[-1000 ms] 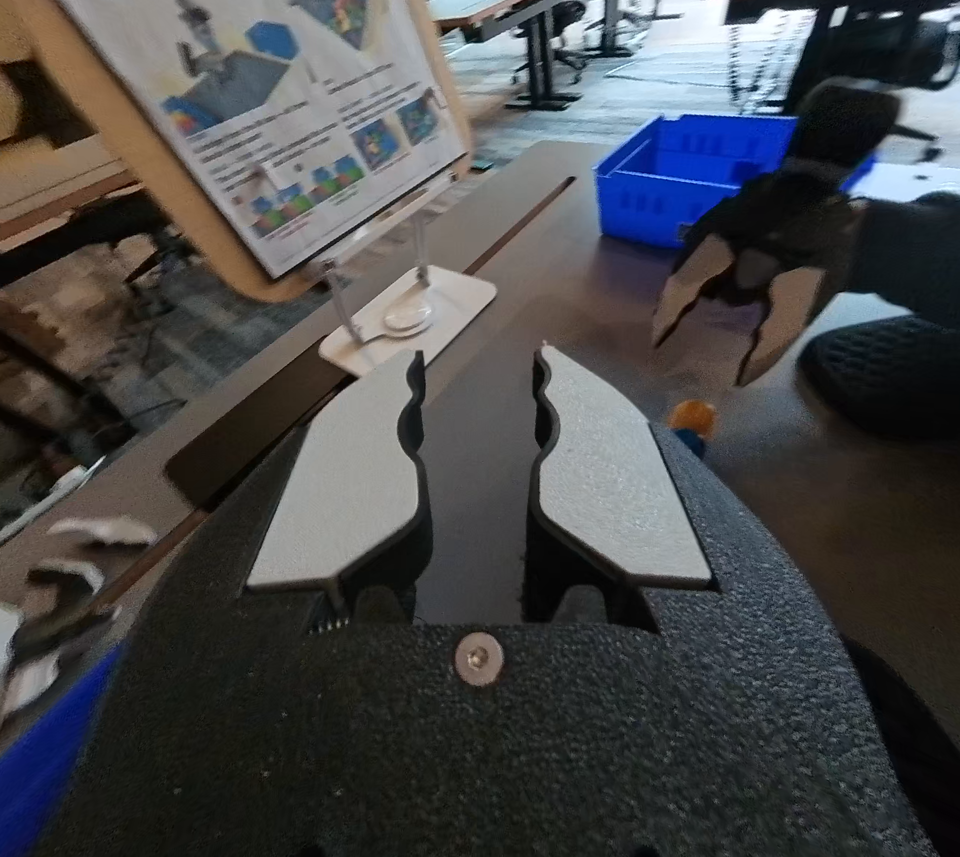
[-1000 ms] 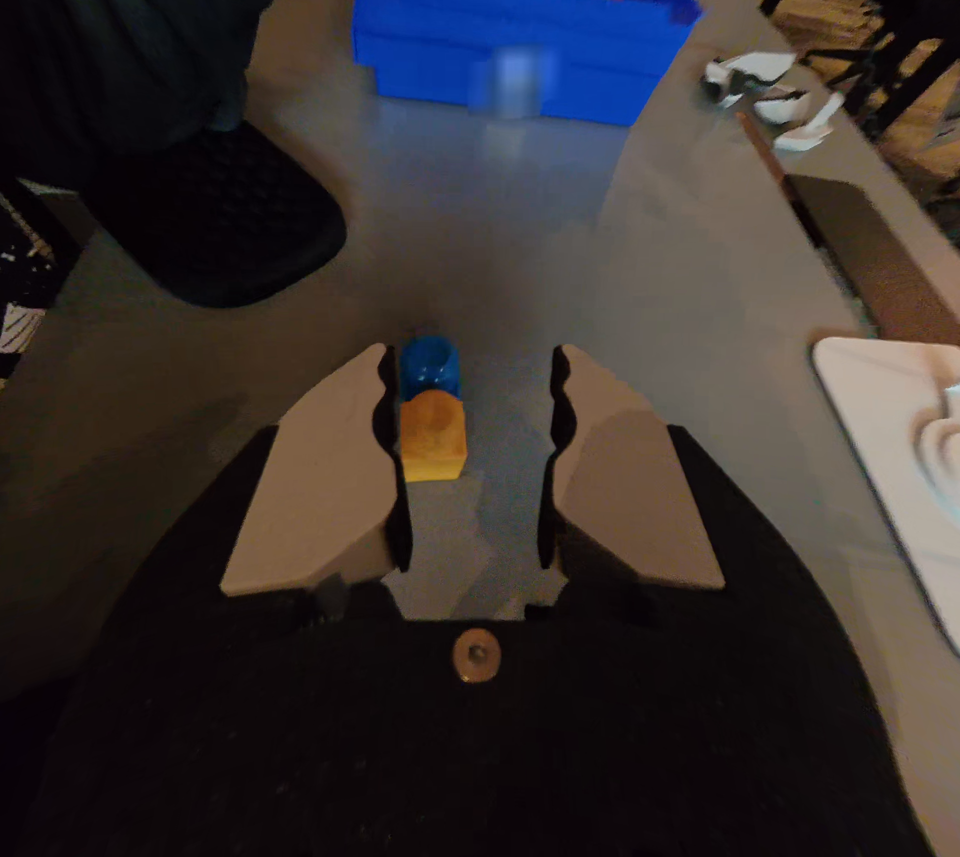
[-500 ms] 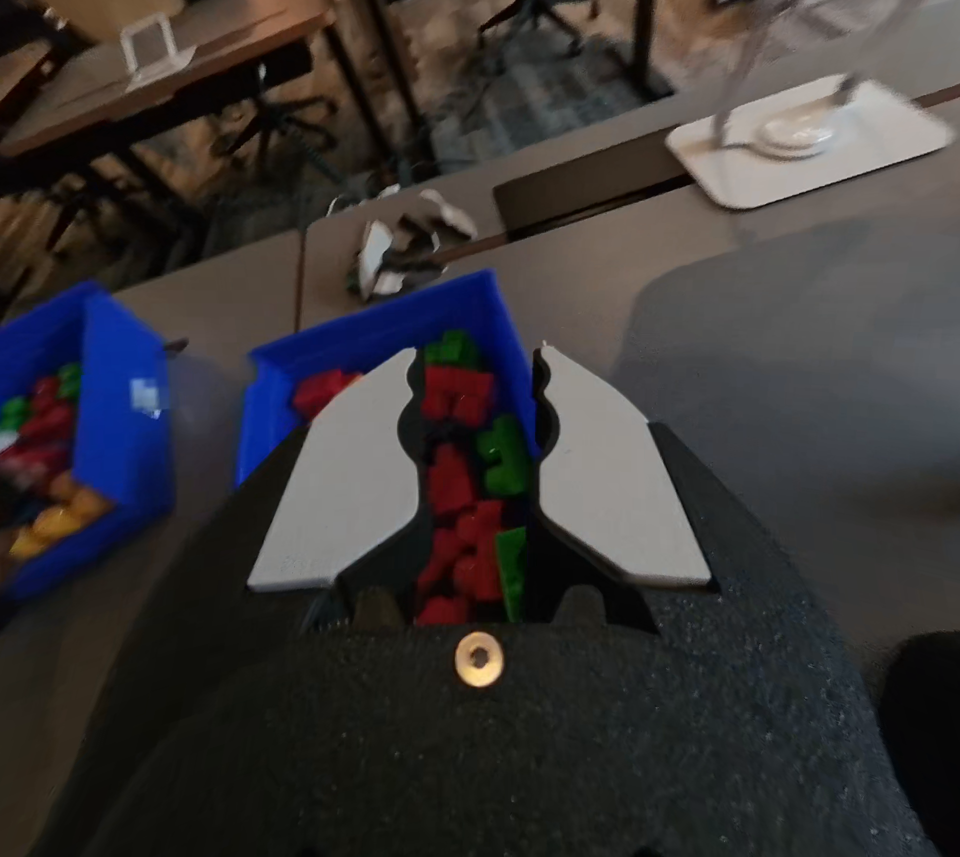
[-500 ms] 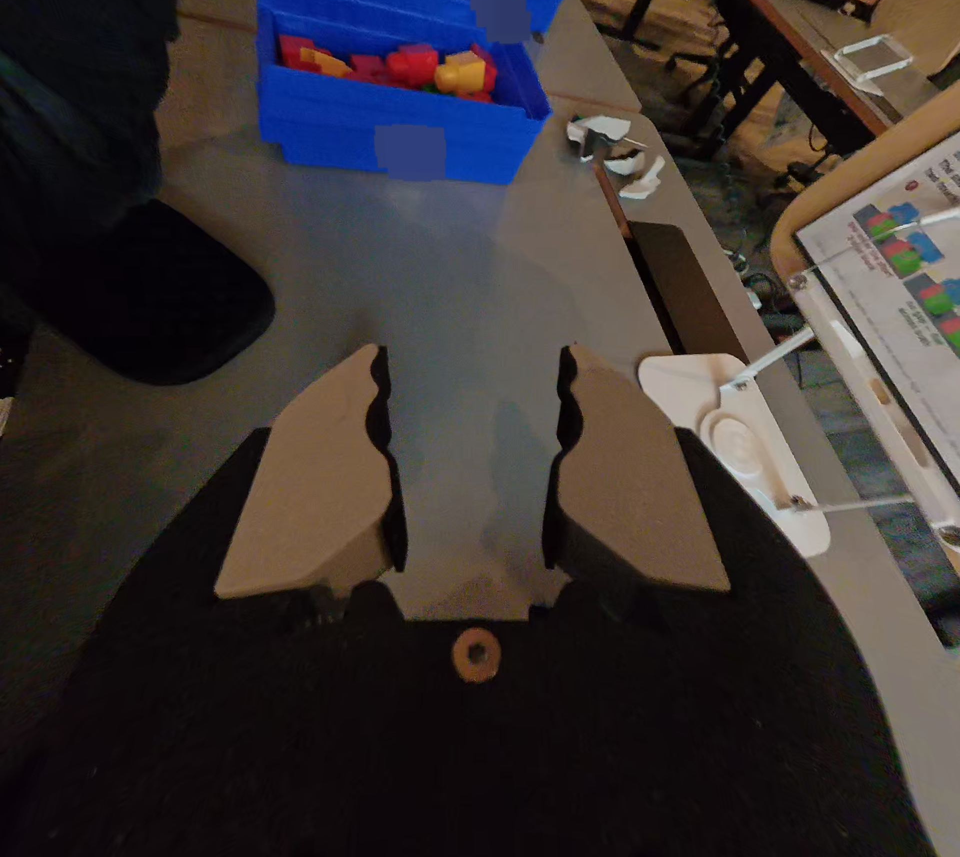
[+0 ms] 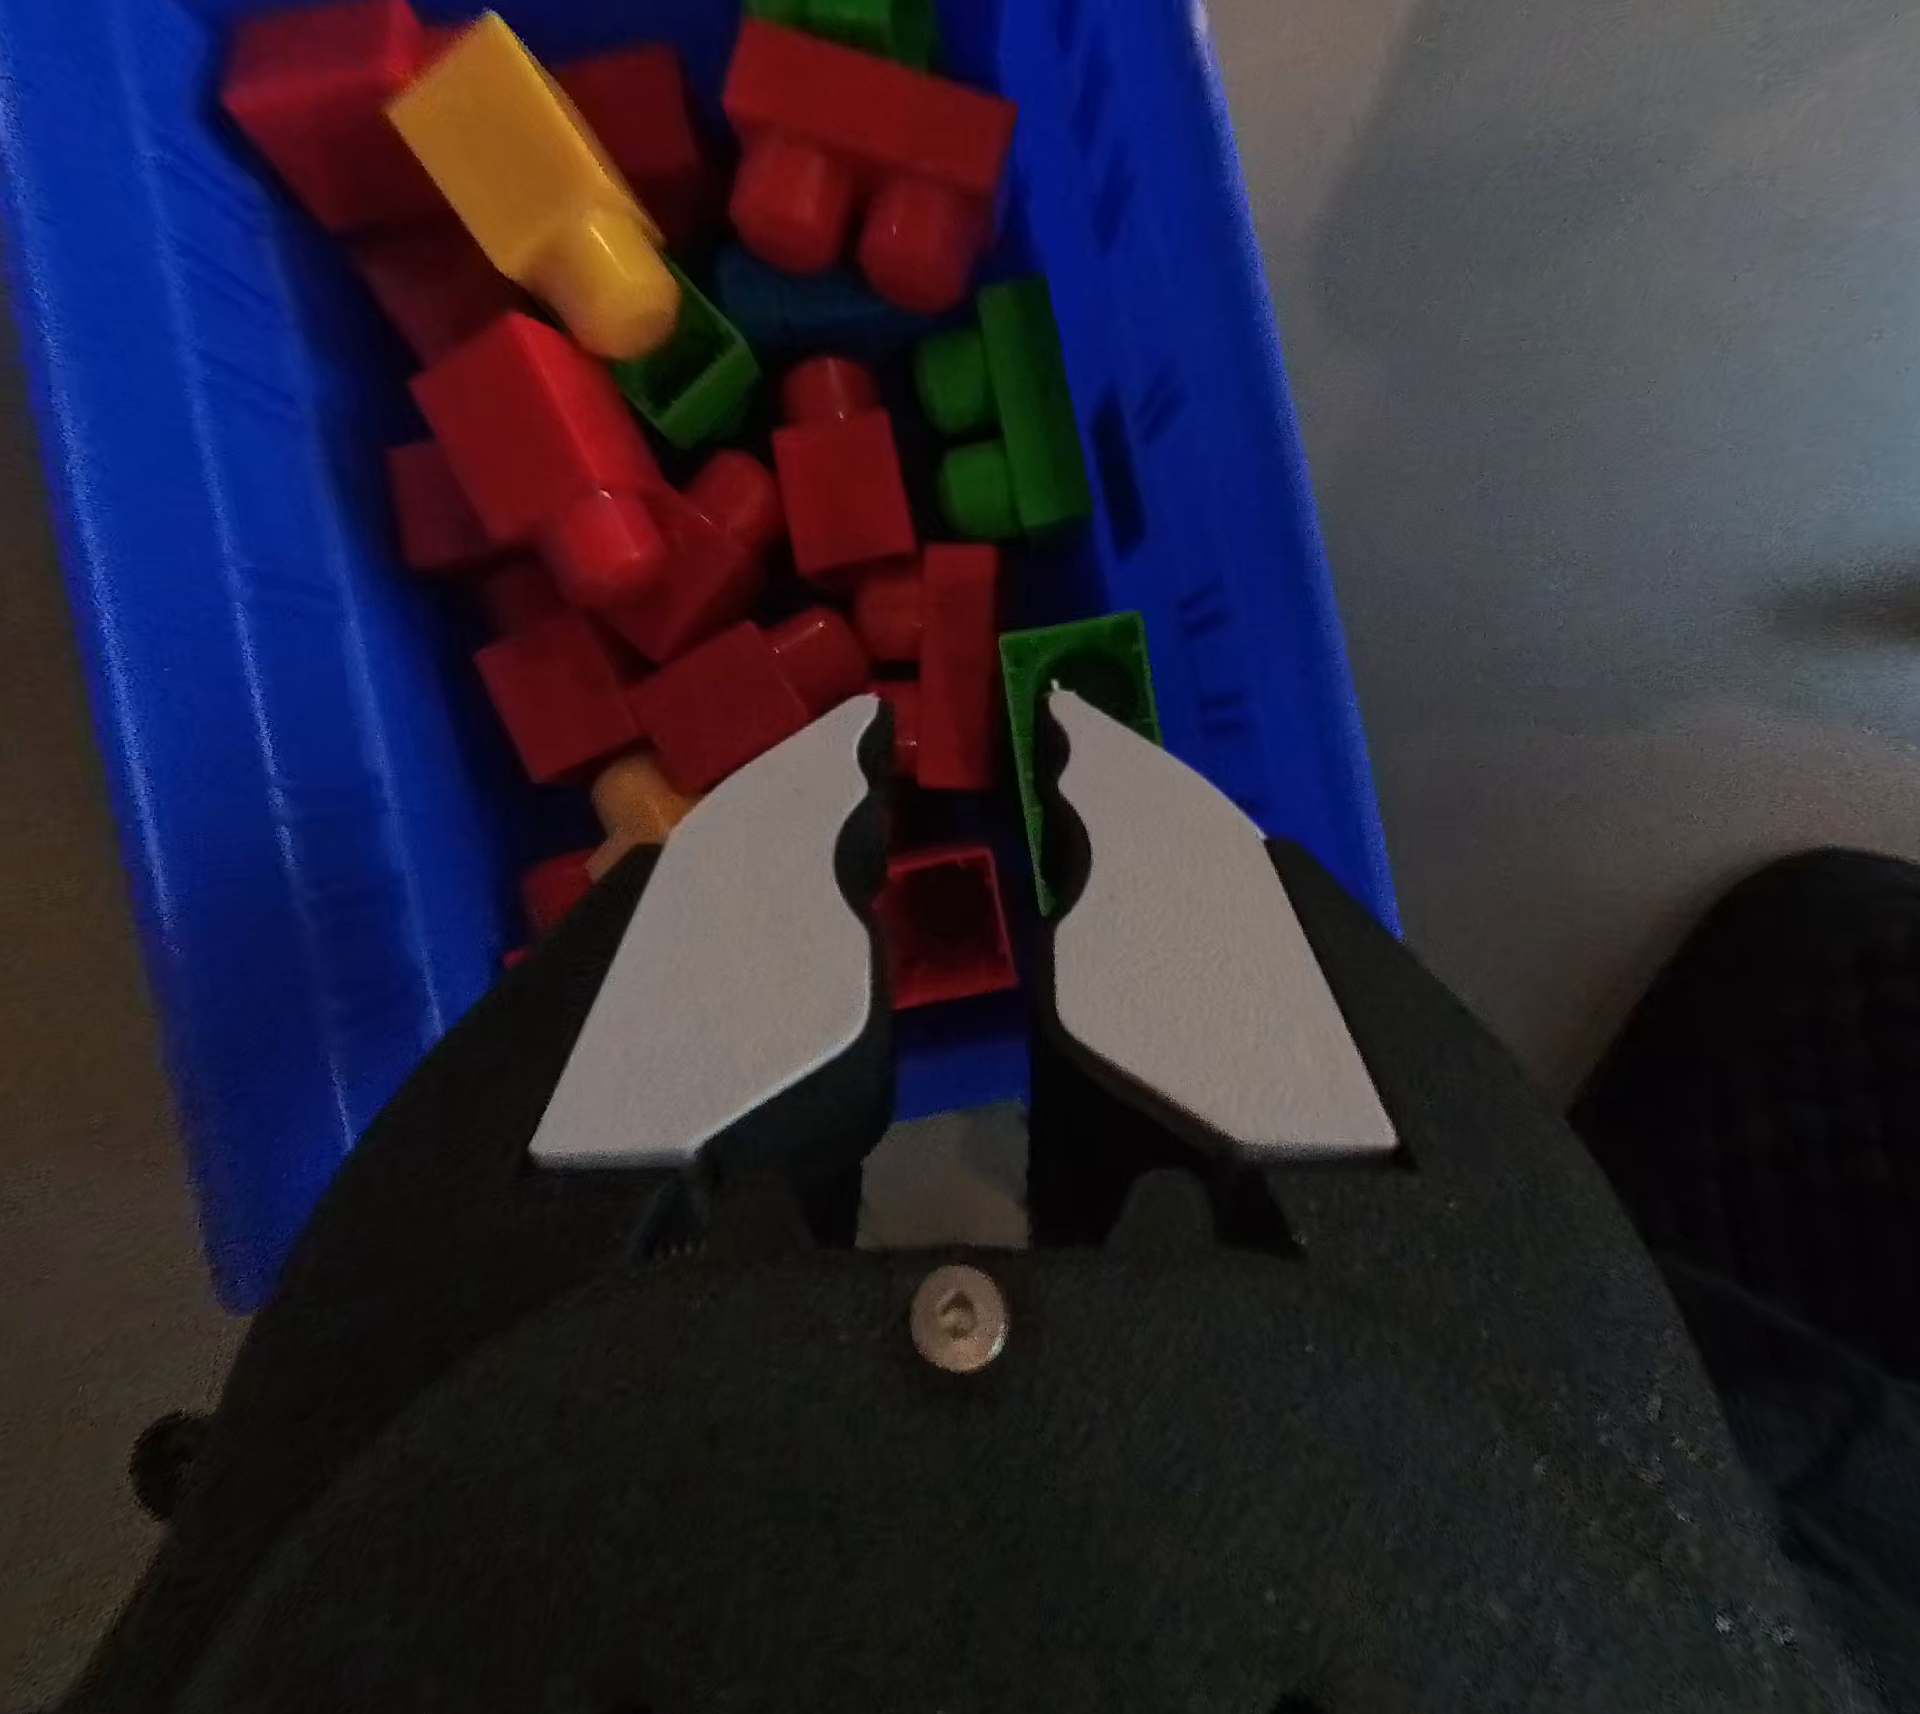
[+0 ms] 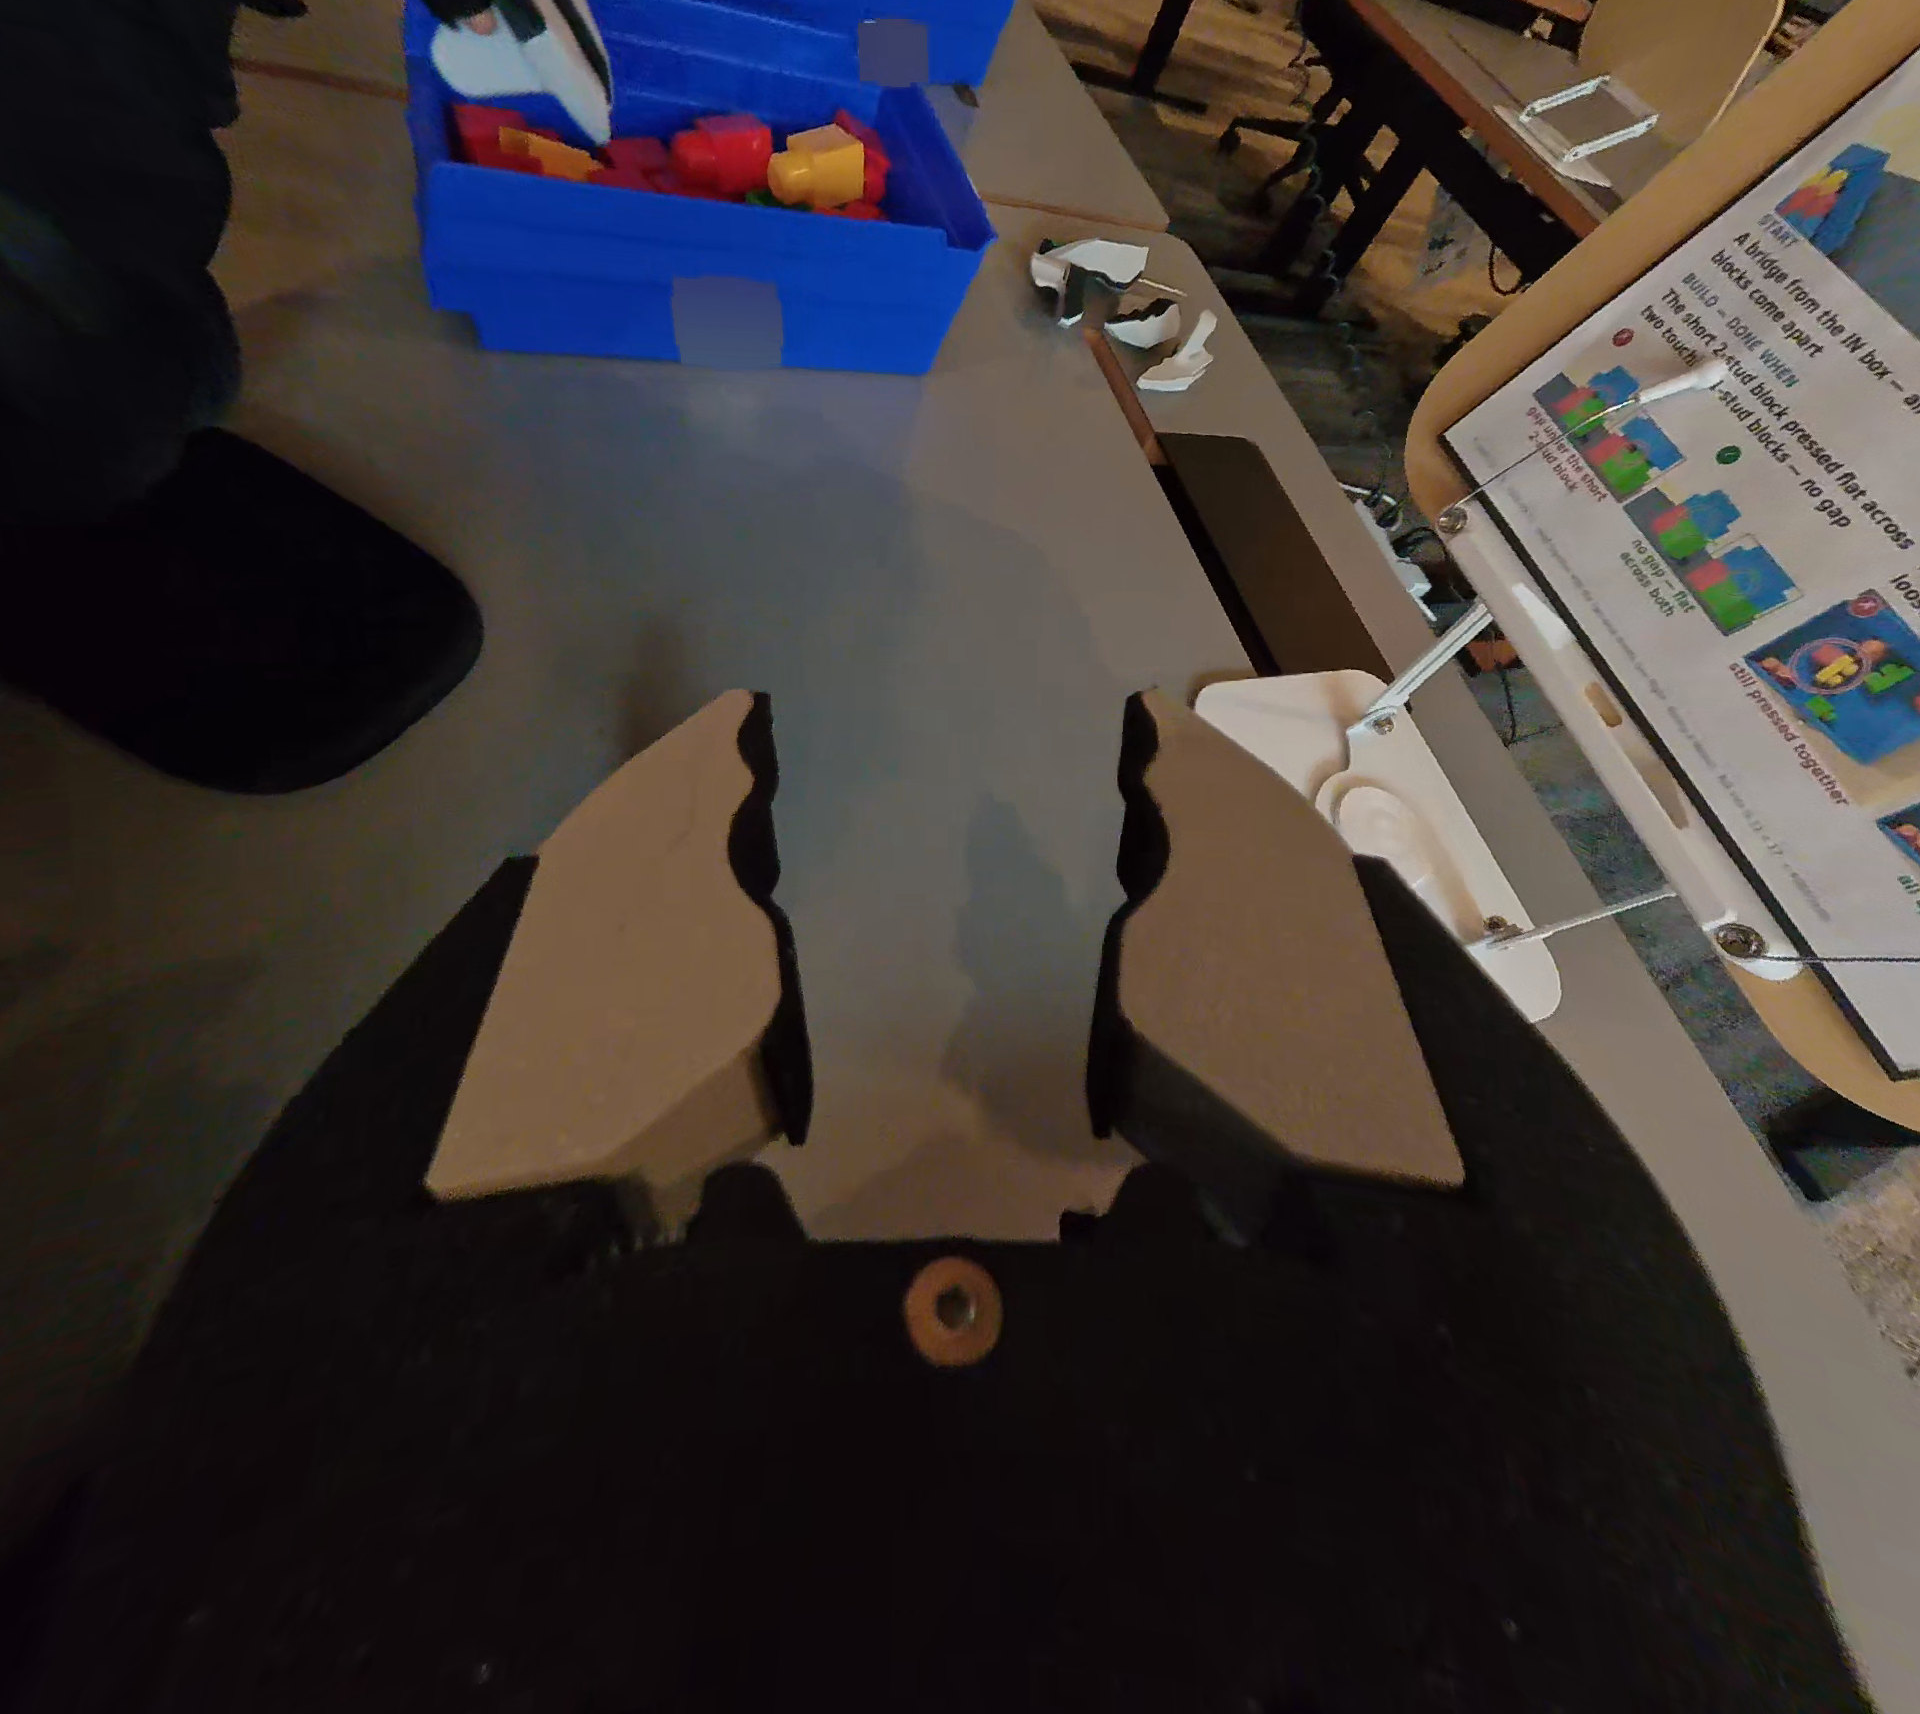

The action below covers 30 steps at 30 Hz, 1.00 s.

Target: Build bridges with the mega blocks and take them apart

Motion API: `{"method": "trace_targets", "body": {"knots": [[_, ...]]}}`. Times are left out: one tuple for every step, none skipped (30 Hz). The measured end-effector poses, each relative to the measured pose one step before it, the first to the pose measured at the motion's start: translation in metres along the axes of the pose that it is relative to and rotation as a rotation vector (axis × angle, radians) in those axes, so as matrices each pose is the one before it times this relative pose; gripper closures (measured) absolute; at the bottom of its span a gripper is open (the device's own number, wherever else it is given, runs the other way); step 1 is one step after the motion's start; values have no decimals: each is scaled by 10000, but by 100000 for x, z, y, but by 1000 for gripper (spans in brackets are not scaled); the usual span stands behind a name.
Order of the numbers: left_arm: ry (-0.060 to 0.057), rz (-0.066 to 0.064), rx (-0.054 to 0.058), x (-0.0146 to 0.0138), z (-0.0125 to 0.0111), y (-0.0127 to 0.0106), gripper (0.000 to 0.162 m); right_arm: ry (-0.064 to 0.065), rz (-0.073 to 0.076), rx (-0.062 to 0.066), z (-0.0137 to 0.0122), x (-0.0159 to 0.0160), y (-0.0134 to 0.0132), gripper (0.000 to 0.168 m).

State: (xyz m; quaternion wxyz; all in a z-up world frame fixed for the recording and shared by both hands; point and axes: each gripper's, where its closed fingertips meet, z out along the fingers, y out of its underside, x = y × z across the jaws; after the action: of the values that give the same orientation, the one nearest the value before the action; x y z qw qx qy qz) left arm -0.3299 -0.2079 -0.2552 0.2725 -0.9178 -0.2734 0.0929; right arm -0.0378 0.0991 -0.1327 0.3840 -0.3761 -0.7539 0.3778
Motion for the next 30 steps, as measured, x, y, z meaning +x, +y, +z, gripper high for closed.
{"method": "trace_targets", "body": {"knots": [[128, 10, -145, 23, 275, 397, 137, -2, -5, 32, -26, -3, -19, 105], [157, -9, -109, 61, 335, 274, 138, 12, -24, -10, -12, -15, 34, 105], [215, -13, -77, 170, 354, 157, 138, -2, -31, -31, -15, -32, 54, 105], [199, 5, -55, 176, 327, 79, 139, 1, -28, -20, -4, -23, 29, 105], [145, 14, -69, 133, 325, 46, 140, 15, -19, 2, -12, -9, 1, 105], [138, 11, -113, 154, 321, 75, 140, 17, 1, 11, 1, 2, -29, 105], [128, 27, -157, 153, 332, 134, 140, 13, 8, 9, 5, 5, -25, 105], [79, 38, -162, 101, 331, 152, 140, 7, 2, 9, 18, 4, -19, 105], [47, 0, -176, 24, 324, 167, 140, 9, -2, -8, 25, -2, 14, 105], [54, -15, -191, 9, 311, 196, 141, 26, -3, -26, 21, 25, 34, 105], [63, 10, -157, 22, 326, 165, 141, 24, -10, -25, 25, 19, 28, 105], [74, 19, -128, 13, 334, 144, 142, -8, -14, -13, 14, -33, 5, 105], [42, -19, -128, -84, 328, 178, 143, -25, -20, 2, 19, -64, -16, 105], [6, -62, -107, -186, 313, 166, 147, -12, -16, 9, 15, -55, -22, 105], [121, -75, 55, -53, 201, -38, 155, -3, -6, -7, 19, -32, -3, 105], [215, -71, 264, 101, 8, -323, 159, -3, -10, -18, 21, -20, 21, 105], [122, -16, 356, 27, -192, -441, 159, 2, -11, -21, 23, -16, 34, 105], [-22, 28, 337, -68, -326, -403, 160, -4, -3, -19, 31, -17, 33, 105], [-2, 13, 351, 14, -453, -432, 160, -19, -1, -6, 36, -35, 7, 105], [1, 23, 481, 70, -569, -651, 160, -22, 0, 17, 57, -43, -15, 105], [-50, 9, 573, 20, -660, -862, 160, -33, 5, 30, 82, -52, -36, 105], [-103, 1, 586, -16, -706, -984, 160, -51, 8, 28, 121, -87, -33, 105], [-181, 59, 663, -38, -716, -1198, 160, -52, 21, 23, 149, -82, -14, 105], [-203, 107, 764, 19, -718, -1491, 160, -39, 11, 32, 169, -70, -36, 106], [-178, 130, 875, 164, -683, -1807, 160, -49, 4, 50, 202, -87, -49, 106], [-34, 119, 953, 483, -580, -2049, 160, -86, 16, 50, 226, -146, -50, 106], [189, 107, 954, 925, -425, -2132, 160, -78, 26, 48, 238, -129, -61, 106], [329, 135, 916, 1259, -212, -2103, 160, -63, 18, 45, 241, -105, -47, 106], [424, 162, 818, 1498, 57, -1949, 160, -68, 15, 54, 234, -110, -64, 106], [524, 161, 695, 1704, 307, -1740, 160, -61, 17, 56, 214, -107, -69, 106]]}}
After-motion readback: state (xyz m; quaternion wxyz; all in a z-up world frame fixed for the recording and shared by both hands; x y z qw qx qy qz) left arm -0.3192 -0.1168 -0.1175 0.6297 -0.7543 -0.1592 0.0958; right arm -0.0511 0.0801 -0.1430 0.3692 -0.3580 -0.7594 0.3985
